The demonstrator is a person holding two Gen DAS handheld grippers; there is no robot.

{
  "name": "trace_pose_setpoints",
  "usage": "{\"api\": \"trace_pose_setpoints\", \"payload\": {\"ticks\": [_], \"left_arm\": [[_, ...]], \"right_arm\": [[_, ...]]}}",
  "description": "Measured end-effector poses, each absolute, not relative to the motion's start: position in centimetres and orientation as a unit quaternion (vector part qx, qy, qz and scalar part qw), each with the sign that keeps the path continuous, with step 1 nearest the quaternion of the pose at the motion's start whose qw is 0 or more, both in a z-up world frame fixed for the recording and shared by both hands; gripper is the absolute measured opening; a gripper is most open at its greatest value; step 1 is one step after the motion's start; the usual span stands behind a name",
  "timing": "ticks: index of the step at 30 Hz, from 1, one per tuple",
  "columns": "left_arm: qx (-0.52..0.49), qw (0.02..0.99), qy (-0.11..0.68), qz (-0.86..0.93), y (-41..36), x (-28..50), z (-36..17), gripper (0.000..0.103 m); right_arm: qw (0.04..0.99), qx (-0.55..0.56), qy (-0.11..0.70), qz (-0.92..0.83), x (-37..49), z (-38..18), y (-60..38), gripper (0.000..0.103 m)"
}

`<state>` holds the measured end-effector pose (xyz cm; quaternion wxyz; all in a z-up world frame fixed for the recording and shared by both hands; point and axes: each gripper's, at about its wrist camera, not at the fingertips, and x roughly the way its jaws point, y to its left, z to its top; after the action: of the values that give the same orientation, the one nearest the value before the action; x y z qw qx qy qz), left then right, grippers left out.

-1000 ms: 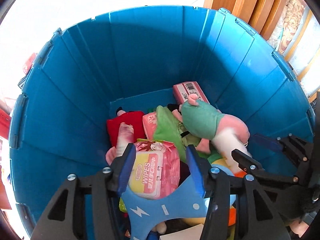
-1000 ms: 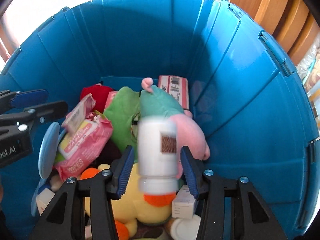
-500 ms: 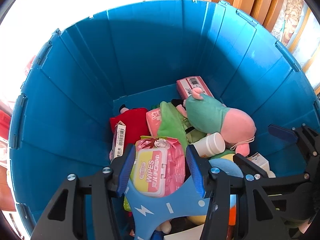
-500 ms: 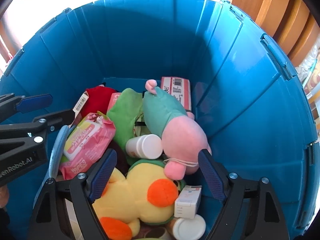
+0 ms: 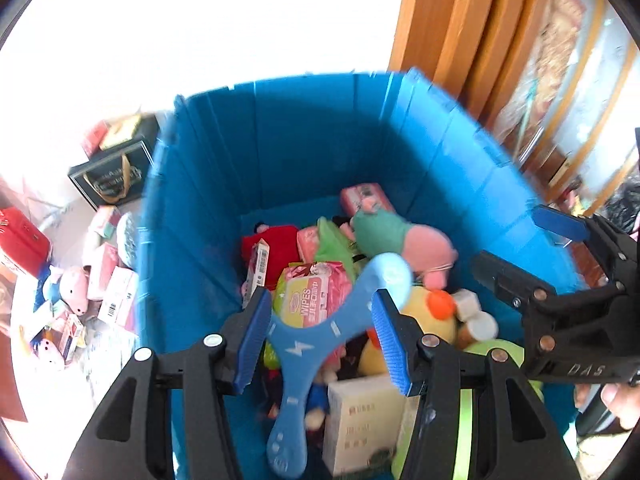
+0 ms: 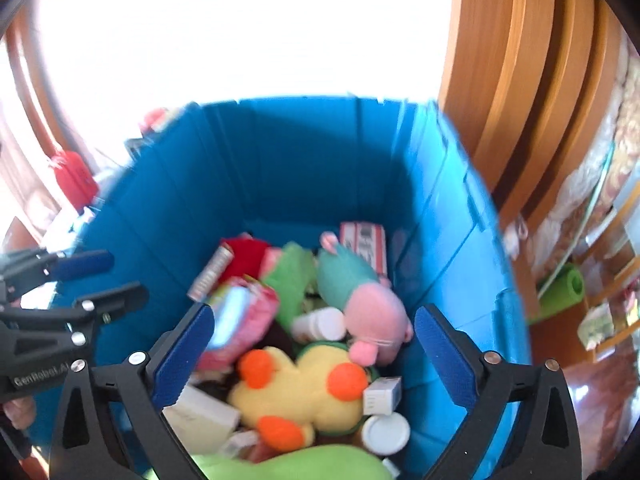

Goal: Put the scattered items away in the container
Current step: 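Withdraw both tools from the crate back over the bed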

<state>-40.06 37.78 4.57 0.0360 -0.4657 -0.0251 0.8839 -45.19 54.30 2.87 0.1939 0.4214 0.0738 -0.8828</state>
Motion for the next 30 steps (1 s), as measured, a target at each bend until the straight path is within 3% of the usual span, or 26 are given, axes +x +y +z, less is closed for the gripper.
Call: {"api": "trace_pose_setpoints", "payload": {"ticks": [3,14,19,30], "left_arm": [[-0.425,0.043,-0.033,0.904,36.1,-36.3,6.8,0.060],[-0.324,0.015,-0.060,0.944,22.4,-24.3,9.7,0.060],[-0.262,-0.068,-0.021,0.962,13.9,-18.9,8.9,0.060],[-0.345,-0.084,-0.058,0.933,1.5,-17.9,1.3,0.060]], "right_arm": [[0.202,0.385,0.076,-0.897,-41.6,5.9,53.0,0.103],[0.206,0.296,0.091,-0.928,-28.9,11.1,42.1,0.103],[0.216,0.277,0.069,-0.934,-24.9,10.7,35.1,0.103],[0.241,0.310,0.066,-0.917,-22.3,3.9,21.7,0.103]]}}
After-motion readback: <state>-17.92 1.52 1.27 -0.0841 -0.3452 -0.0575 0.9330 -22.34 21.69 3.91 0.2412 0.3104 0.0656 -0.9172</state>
